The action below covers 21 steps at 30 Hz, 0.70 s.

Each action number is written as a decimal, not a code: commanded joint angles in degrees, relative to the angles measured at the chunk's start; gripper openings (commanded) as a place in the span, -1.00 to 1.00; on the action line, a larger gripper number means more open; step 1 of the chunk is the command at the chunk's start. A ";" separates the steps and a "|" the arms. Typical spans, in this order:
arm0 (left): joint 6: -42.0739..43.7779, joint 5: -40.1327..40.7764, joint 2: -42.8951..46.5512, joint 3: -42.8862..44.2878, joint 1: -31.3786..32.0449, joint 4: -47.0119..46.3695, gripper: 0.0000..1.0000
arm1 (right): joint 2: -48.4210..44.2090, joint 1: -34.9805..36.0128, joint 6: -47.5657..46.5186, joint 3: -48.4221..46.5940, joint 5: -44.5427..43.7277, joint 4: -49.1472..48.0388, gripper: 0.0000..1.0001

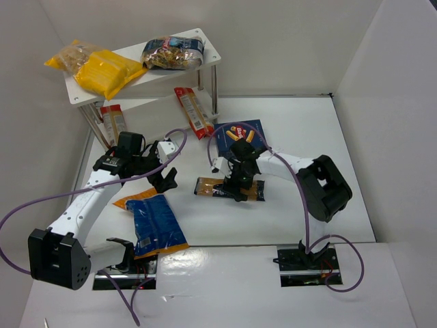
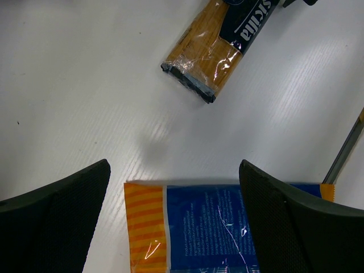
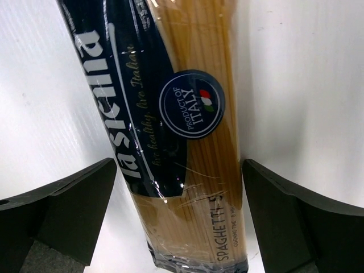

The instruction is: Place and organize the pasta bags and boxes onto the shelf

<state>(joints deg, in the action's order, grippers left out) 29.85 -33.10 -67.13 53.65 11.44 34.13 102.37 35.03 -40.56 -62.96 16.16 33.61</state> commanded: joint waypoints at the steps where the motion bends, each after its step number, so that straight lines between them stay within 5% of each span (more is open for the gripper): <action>1: 0.65 -1.00 1.04 -0.12 0.25 -1.43 0.99 | 1.26 0.39 6.27 3.80 0.98 1.74 1.00; 13: 0.13 0.06 1.57 -0.12 0.25 -2.49 0.99 | 0.72 2.49 9.44 4.51 -4.03 0.23 0.94; 20: -0.40 0.58 2.18 -0.64 0.25 -2.49 0.99 | 3.89 5.05 10.06 2.67 -5.08 -0.56 0.48; 21: -0.40 1.19 2.70 -0.65 0.25 -2.49 0.99 | 4.68 5.05 10.58 2.67 -5.09 -0.56 0.17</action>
<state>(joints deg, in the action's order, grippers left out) 29.69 -31.70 -66.57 53.45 11.44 32.71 102.15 38.59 -32.18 -61.80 10.00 30.72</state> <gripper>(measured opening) 0.993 0.648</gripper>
